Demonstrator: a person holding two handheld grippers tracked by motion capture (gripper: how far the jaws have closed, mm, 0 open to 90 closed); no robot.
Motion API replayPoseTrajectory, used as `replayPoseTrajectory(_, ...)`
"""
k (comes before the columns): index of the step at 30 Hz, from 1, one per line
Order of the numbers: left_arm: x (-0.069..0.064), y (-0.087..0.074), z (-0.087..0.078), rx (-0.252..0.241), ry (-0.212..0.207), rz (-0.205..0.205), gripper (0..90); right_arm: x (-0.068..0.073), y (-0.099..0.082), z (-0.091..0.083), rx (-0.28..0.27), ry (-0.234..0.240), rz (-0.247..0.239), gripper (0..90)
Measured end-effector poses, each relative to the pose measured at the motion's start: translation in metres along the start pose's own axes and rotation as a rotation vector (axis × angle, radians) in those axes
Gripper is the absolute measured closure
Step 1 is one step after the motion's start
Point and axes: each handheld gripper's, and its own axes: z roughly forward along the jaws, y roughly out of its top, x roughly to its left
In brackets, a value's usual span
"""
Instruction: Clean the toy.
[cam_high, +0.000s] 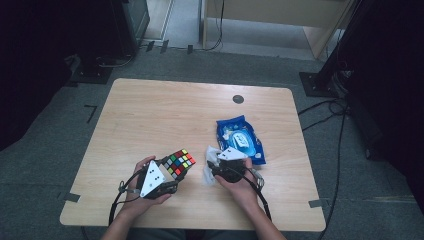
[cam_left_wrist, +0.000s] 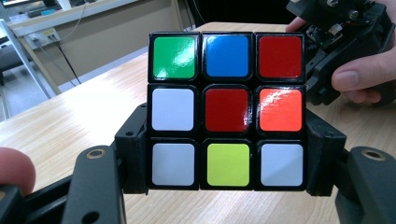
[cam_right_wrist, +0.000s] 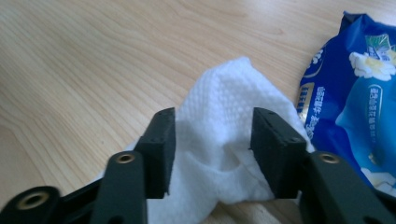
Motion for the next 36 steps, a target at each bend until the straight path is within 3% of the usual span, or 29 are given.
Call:
replayPoseTrajectory(2, 0.0, 0.0, 0.0, -0.001, 0.0, 0.001, 34.0, 0.0, 0.0, 0.0, 0.007, -0.003, -0.004, 57.7)
replayPoseTrajectory(3, 0.0, 0.0, 0.0, -0.002, 0.0, 0.001, 34.0, -0.001, -0.001, -0.001, 0.019, -0.006, 0.011, 66.2)
replayPoseTrajectory(4, 0.0, 0.0, 0.0, -0.002, 0.0, 0.001, 34.0, -0.001, -0.001, -0.001, 0.019, -0.006, 0.011, 66.2)
replayPoseTrajectory(7, -0.001, 0.0, 0.0, -0.005, -0.002, -0.001, 34.0, -0.004, -0.003, -0.002, 0.038, 0.011, 0.021, 83.2)
replayPoseTrajectory(9, 0.0, 0.0, 0.0, -0.003, -0.003, -0.001, 34.0, -0.004, -0.002, -0.005, 0.031, 0.019, 0.025, 86.4)
replayPoseTrajectory(14, 0.0, 0.0, 0.001, -0.001, -0.005, -0.002, 34.0, -0.001, 0.006, -0.016, -0.035, 0.041, 0.048, 88.0)
replayPoseTrajectory(15, -0.001, 0.0, 0.001, -0.002, -0.009, -0.004, 34.0, 0.0, 0.011, -0.025, -0.078, 0.066, 0.07, 88.3)
replayPoseTrajectory(16, -0.001, 0.0, 0.001, -0.001, -0.01, -0.003, 34.0, 0.001, 0.013, -0.028, -0.087, 0.075, 0.076, 88.3)
replayPoseTrajectory(21, -0.005, -0.001, 0.003, 0.005, -0.019, 0.0, 34.0, 0.012, 0.03, -0.048, -0.187, 0.126, 0.067, 88.4)
replayPoseTrajectory(22, -0.005, -0.001, 0.003, 0.005, -0.019, 0.0, 34.0, 0.012, 0.03, -0.048, -0.187, 0.126, 0.067, 88.4)
replayPoseTrajectory(23, -0.006, -0.001, 0.004, 0.007, -0.023, 0.005, 34.1, 0.019, 0.038, -0.058, -0.231, 0.155, 0.059, 88.5)
replayPoseTrajectory(28, -0.011, -0.001, 0.007, 0.008, -0.038, 0.007, 34.0, 0.031, 0.049, -0.075, -0.3, 0.225, 0.05, 88.5)
replayPoseTrajectory(31, -0.016, 0.0, 0.009, 0.009, -0.052, 0.018, 34.0, 0.043, 0.058, -0.088, -0.364, 0.322, 0.039, 88.5)
replayPoseTrajectory(33, -0.017, 0.001, 0.009, 0.008, -0.055, 0.021, 34.0, 0.05, 0.06, -0.09, -0.378, 0.351, 0.021, 88.5)
replayPoseTrajectory(36, -0.02, 0.004, 0.007, -0.011, -0.067, 0.02, 34.0, 0.058, 0.059, -0.086, -0.365, 0.355, -0.005, 88.4)
